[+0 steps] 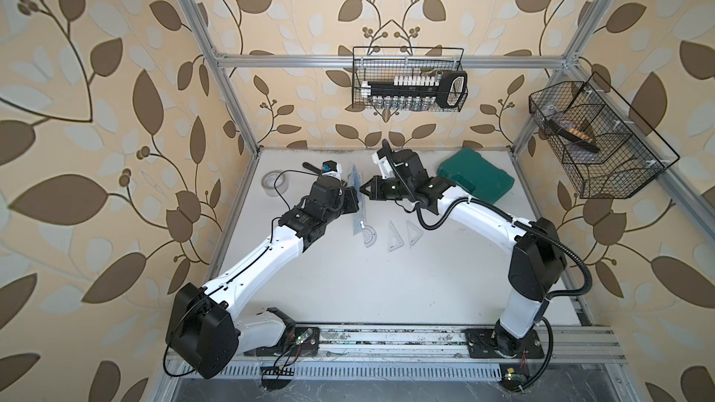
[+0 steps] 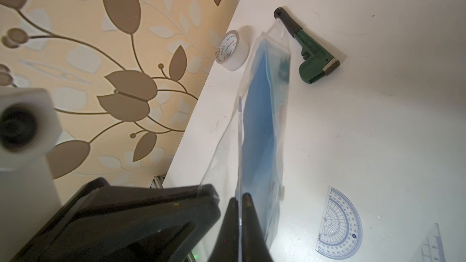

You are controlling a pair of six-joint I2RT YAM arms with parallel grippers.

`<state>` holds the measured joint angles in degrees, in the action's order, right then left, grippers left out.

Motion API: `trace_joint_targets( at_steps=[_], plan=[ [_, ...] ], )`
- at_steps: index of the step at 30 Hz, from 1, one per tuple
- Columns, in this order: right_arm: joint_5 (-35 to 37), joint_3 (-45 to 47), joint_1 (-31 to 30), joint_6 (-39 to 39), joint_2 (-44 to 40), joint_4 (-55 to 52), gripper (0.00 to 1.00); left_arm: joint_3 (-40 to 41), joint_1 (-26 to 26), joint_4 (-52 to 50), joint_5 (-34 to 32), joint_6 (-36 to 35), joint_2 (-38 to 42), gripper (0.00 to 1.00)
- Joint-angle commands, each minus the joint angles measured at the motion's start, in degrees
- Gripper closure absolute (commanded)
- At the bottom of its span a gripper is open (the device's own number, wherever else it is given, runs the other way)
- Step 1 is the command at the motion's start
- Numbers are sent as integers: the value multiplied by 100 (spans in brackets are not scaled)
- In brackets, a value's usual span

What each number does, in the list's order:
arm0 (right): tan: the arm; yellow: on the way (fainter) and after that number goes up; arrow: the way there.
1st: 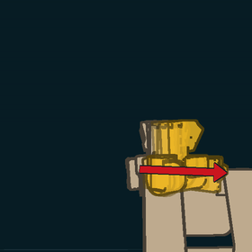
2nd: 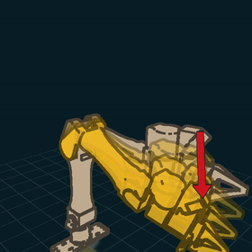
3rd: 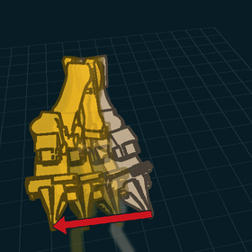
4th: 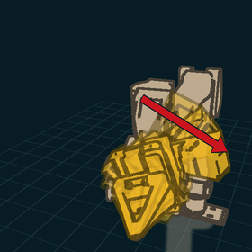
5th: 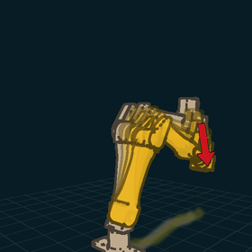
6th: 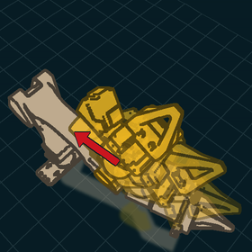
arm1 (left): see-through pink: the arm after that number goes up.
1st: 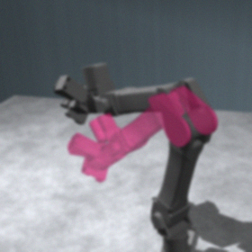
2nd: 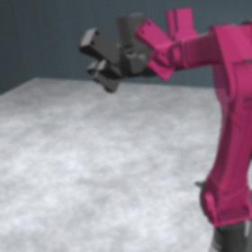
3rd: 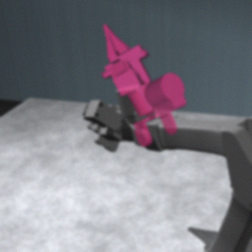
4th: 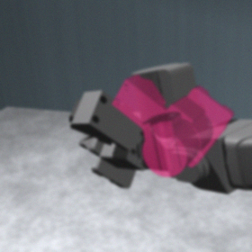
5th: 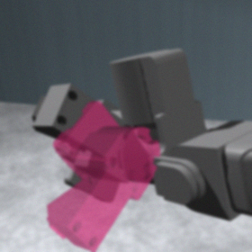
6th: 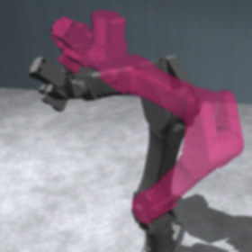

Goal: Open the ruler set and take out the ruler
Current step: Take out the ruler from the ruler set bag.

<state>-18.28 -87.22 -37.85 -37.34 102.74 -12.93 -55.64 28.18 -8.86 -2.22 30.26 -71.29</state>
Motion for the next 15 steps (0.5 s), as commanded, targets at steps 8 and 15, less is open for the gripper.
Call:
trace_joint_targets(
  at_steps=[8,15],
  plan=[
    [485,836,407,-17,-933,611,100,-369,56,-253,-437,-224,-18,100],
    [-275,693,639,272,-841,114,100,-525,-33,-1246,-1183,-700,319,100]
  ],
)
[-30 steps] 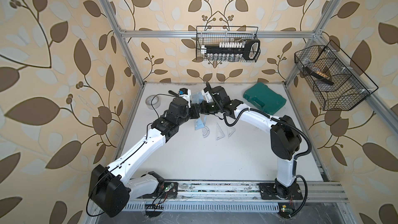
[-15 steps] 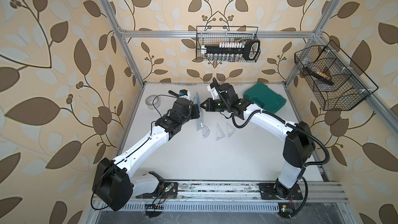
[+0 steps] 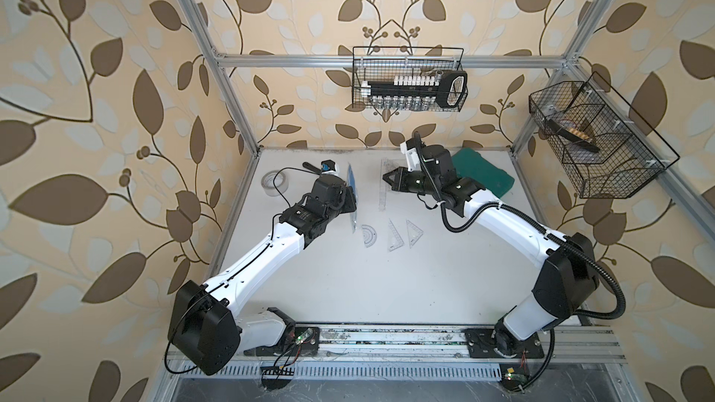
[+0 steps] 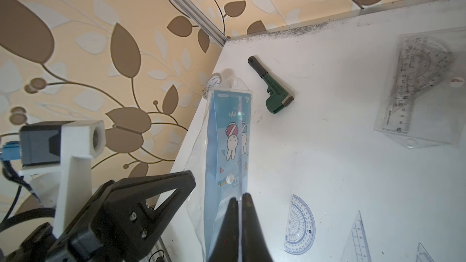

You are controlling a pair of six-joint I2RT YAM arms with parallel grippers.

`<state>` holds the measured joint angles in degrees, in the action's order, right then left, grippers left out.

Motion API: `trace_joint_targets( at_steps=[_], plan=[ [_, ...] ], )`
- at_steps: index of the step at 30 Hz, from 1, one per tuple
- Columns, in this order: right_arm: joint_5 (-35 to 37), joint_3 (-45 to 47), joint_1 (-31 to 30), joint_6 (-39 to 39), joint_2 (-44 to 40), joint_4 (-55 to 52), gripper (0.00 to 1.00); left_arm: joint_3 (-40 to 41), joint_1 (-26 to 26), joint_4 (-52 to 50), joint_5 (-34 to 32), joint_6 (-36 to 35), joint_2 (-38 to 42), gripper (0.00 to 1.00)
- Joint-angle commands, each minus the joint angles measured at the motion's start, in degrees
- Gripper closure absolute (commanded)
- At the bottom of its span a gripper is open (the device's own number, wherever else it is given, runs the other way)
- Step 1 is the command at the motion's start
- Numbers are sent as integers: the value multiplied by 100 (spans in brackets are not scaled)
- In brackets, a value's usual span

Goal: Open the ruler set and take out the ruler
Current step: Take out the ruler from the ruler set bag, then place the ruler at the center of the board, then place the ruler set bag at the center of the board.

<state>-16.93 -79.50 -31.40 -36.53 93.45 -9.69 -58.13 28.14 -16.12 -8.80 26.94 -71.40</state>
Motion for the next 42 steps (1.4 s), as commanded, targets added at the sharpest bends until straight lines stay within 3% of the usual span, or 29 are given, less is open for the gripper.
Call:
trace_joint_targets(
  at_steps=[1,9,16,24,27,32,42],
  plan=[
    [-503,-41,-14,214,147,-224,100,-288,-58,-633,-581,-427,400,100],
    [-1401,385,-143,112,882,248,100,417,-976,-1134,111,-257,1042,100],
    [-1777,395,-513,-148,1805,725,100,499,-1171,-2369,-803,-192,1197,100],
    [-1919,111,-840,-459,2624,1014,100,-204,-1171,-3239,-2575,-301,-123,100],
    [-1911,132,-868,-672,2830,1283,100,-453,-1171,-3193,-2906,-506,-848,100],
    [-1848,191,-876,-862,2936,1514,99,-449,-1170,-2706,-2958,-803,-1586,100],
    [-1554,127,-870,-1140,3107,1695,94,196,-1162,-1847,-2595,-1071,-1674,100]
  ],
)
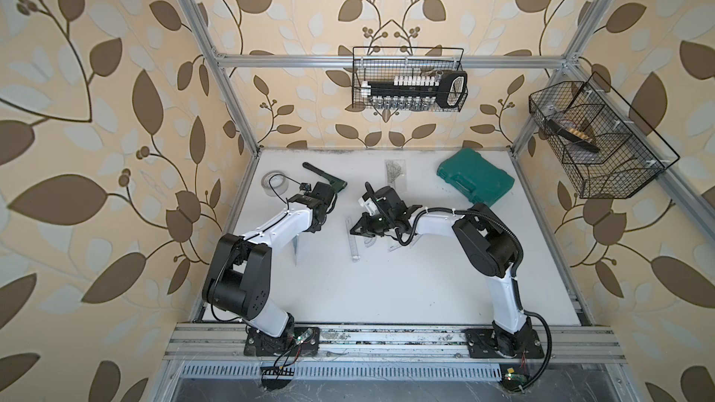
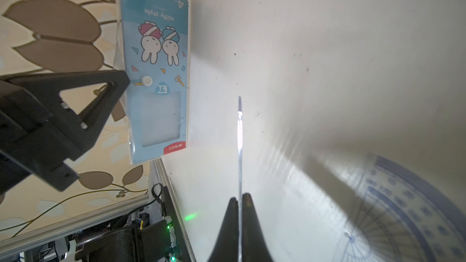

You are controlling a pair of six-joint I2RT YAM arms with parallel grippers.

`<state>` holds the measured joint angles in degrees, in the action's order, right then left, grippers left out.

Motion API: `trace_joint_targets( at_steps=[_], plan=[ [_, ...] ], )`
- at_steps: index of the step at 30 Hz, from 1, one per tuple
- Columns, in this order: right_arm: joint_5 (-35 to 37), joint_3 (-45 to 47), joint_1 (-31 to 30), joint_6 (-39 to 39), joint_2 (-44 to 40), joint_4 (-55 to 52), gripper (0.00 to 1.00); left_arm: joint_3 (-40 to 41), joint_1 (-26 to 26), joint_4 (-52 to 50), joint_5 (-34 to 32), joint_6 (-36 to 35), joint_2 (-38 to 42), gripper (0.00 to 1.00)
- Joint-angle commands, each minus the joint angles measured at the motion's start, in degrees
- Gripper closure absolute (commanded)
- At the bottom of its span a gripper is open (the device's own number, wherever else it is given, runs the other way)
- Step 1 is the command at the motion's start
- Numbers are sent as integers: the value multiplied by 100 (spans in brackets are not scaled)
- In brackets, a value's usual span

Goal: Open the ruler set and take out the ruler
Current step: Place the ruler set bag at the center of the board, then pick up the ruler set bag from the center of the board.

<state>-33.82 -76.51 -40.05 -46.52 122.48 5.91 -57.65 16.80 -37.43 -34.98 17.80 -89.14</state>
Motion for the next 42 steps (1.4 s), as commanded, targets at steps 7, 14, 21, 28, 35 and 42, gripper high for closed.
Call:
trace_joint_targets(
  at_steps=[7,14,21,28,35,42],
  plan=[
    [308,-206,24,-103,211,-2,82,304,-27,517,206,-182,253,82],
    [318,-148,72,-12,-28,-78,76,298,-27,587,191,-173,465,43],
    [600,-250,270,387,-593,-645,70,423,-27,1253,722,-346,1346,28],
    [996,-642,1042,1011,-935,-1660,64,460,-27,2453,2614,-387,1808,3],
    [1188,-1223,1940,1355,-682,-2230,62,-267,199,2921,3579,-194,781,1],
    [1219,-1996,2543,1480,61,-2648,60,-1694,508,3109,4383,-52,-925,1]
  ],
)
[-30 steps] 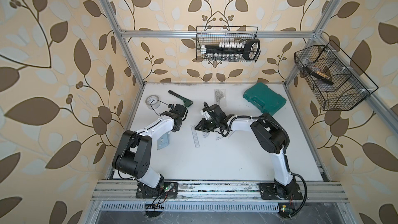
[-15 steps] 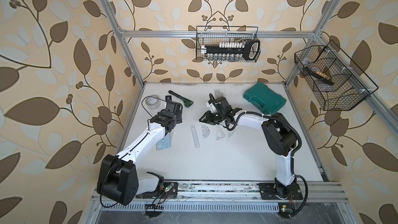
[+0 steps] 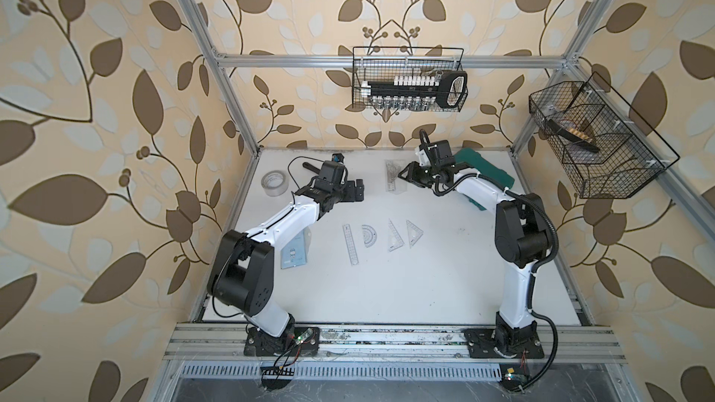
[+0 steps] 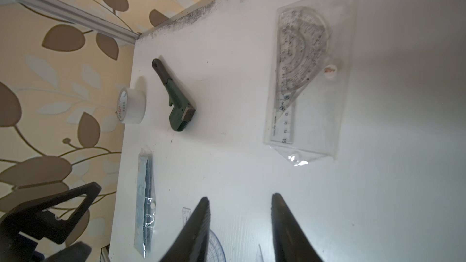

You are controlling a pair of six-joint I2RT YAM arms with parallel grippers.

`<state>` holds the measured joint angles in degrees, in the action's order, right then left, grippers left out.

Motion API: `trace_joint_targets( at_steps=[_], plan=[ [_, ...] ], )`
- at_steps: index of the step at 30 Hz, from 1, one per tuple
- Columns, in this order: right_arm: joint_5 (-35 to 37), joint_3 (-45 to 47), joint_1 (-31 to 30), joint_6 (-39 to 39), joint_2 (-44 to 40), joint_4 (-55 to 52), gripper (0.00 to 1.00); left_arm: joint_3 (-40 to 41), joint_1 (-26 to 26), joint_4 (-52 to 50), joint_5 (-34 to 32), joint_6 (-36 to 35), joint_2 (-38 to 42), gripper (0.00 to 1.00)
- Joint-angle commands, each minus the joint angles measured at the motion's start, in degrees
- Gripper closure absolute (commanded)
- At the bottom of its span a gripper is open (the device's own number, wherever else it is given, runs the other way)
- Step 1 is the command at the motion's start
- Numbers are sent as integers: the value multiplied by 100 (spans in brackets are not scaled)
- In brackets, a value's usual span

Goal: Open the ruler set and take out the ruler
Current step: Pick up the ruler set bag from the center of the board.

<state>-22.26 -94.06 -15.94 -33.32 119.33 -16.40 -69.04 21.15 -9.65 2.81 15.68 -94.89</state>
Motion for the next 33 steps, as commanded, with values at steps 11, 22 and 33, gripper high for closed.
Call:
trace_joint_targets(
  at_steps=[11,22,33],
  plan=[
    [-164,-346,610,-49,1138,-153,56,-3204,135,536,1956,946,-3112,46],
    [-434,-412,648,-252,1422,93,56,-4752,135,152,2223,1414,-4676,87],
    [-841,-720,507,-515,1875,378,55,-5667,127,-1033,1706,1552,-5250,92]
  ],
)
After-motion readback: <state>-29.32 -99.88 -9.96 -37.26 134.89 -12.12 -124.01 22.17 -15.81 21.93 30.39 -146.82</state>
